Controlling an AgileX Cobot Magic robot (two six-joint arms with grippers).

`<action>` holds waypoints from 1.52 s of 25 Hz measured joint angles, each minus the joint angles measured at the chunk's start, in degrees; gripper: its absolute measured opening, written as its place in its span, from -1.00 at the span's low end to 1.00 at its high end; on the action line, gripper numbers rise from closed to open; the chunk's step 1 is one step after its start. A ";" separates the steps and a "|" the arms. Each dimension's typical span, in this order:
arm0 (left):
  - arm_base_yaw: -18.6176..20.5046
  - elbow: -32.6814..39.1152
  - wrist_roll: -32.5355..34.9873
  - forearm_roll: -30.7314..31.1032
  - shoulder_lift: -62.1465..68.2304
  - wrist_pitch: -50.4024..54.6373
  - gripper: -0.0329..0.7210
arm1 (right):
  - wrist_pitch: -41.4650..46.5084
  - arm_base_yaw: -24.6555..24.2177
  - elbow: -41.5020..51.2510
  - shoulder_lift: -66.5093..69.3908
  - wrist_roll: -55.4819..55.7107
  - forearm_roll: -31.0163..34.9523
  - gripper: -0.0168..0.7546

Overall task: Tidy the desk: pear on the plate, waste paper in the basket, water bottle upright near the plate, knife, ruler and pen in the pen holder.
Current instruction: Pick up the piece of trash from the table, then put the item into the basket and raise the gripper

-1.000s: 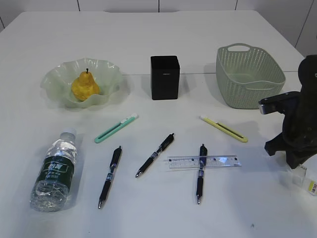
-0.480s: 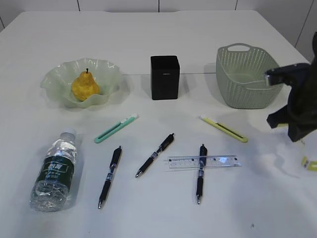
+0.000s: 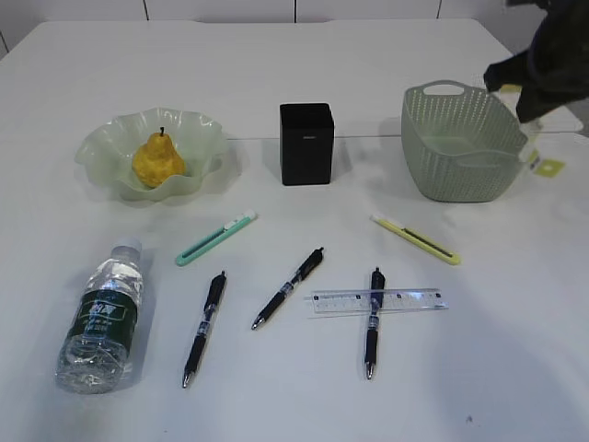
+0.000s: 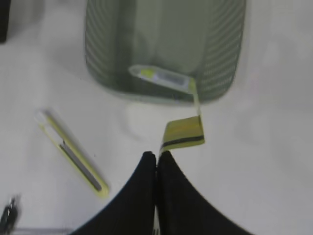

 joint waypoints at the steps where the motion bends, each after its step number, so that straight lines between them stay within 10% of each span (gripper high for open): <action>1: 0.00 0.00 0.00 0.00 0.00 0.00 0.36 | -0.67 0.00 -1.89 0.83 0.51 0.00 -0.99; 16: 0.00 0.00 0.00 -0.26 0.00 -0.09 0.36 | -9.28 0.00 -25.25 23.96 11.29 -3.04 -0.93; 27: 0.00 0.00 0.00 -0.38 0.00 -0.09 0.36 | -5.94 0.00 -30.31 27.73 13.36 -2.31 0.26; 38: 0.00 0.00 0.00 -0.38 0.00 -0.35 0.35 | 8.96 0.00 -31.17 16.36 5.06 7.48 0.17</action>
